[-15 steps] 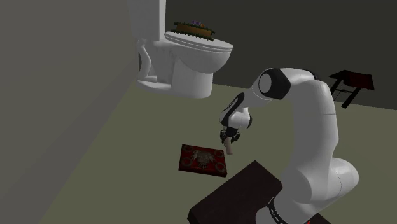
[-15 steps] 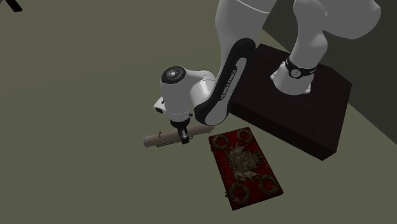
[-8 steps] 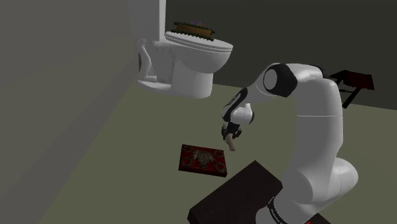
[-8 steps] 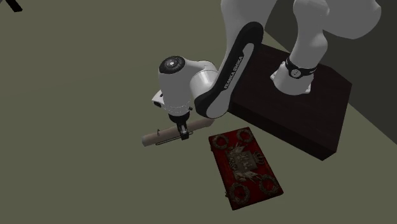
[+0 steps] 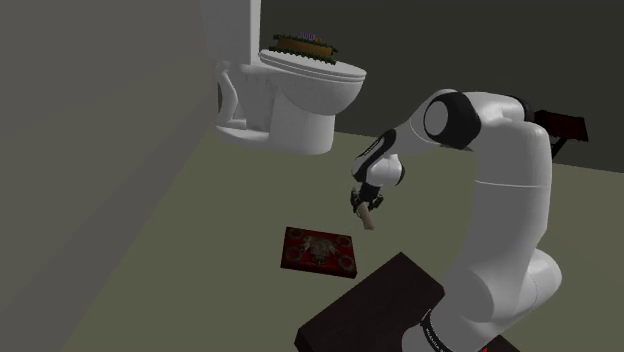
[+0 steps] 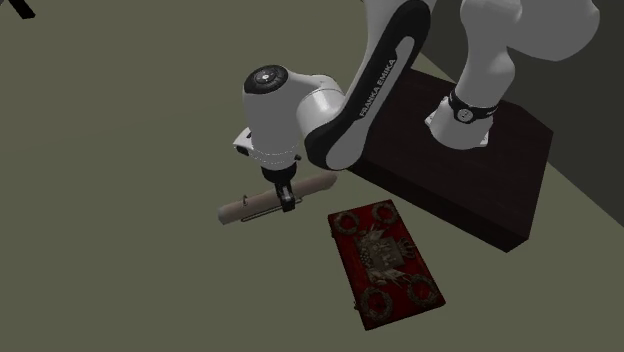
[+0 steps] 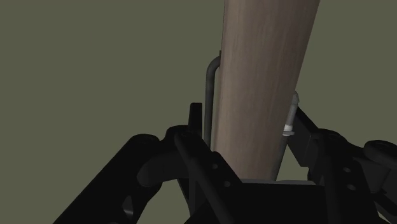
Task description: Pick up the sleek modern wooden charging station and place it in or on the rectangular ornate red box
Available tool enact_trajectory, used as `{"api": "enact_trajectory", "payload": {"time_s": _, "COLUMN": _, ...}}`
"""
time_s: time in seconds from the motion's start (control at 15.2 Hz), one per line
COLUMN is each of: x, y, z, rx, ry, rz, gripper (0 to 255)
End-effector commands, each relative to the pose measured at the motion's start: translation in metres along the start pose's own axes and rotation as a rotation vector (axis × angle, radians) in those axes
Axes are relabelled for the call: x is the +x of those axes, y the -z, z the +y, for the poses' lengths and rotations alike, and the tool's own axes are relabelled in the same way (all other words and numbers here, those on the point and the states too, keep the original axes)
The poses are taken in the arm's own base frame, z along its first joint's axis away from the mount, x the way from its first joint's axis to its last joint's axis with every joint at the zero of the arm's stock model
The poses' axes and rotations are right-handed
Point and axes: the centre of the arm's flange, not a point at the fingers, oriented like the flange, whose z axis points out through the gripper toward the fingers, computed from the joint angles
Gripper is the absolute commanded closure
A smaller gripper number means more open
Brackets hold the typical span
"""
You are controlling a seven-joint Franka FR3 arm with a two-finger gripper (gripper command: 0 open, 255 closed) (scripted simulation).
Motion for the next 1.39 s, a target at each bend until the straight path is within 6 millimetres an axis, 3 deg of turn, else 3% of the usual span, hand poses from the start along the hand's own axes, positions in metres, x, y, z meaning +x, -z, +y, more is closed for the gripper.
{"api": "enact_trajectory", "payload": {"time_s": 0.0, "x": -0.001, "y": 0.011, "z": 0.0, "rx": 0.0, "ry": 0.0, "rz": 0.0, "gripper": 255}}
{"api": "enact_trajectory", "payload": {"time_s": 0.4, "x": -0.001, "y": 0.039, "z": 0.0, "rx": 0.0, "ry": 0.0, "rz": 0.0, "gripper": 255}}
{"api": "enact_trajectory", "payload": {"time_s": 1.32, "x": -0.13, "y": 0.031, "z": -0.132, "rx": 0.0, "ry": 0.0, "rz": 0.0, "gripper": 255}}
